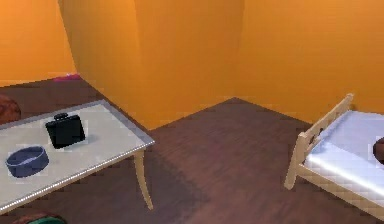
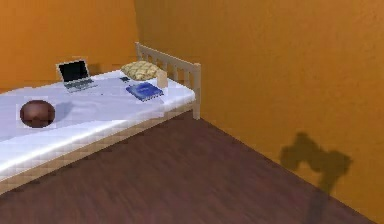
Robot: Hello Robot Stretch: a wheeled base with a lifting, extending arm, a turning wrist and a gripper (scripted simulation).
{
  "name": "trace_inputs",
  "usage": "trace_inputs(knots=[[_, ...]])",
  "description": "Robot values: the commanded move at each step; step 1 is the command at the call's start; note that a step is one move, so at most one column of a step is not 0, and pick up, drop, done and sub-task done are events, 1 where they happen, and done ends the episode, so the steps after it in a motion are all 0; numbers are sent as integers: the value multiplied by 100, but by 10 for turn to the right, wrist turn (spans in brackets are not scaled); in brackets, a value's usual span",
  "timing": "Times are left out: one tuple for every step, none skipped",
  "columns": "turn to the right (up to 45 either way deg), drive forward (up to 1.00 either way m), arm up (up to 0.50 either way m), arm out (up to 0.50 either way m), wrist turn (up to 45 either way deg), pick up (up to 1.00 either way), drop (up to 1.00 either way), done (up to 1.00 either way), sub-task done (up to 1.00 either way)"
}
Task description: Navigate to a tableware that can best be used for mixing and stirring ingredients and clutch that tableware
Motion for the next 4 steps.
trace_inputs(knots=[[-30, 0, 0, 0, 0, 0, 0, 0, 0], [0, 65, 0, 0, 0, 0, 0, 0, 0], [-450, 0, 0, 0, 0, 0, 0, 0, 0], [-450, 0, 0, 0, 0, 0, 0, 0, 0]])
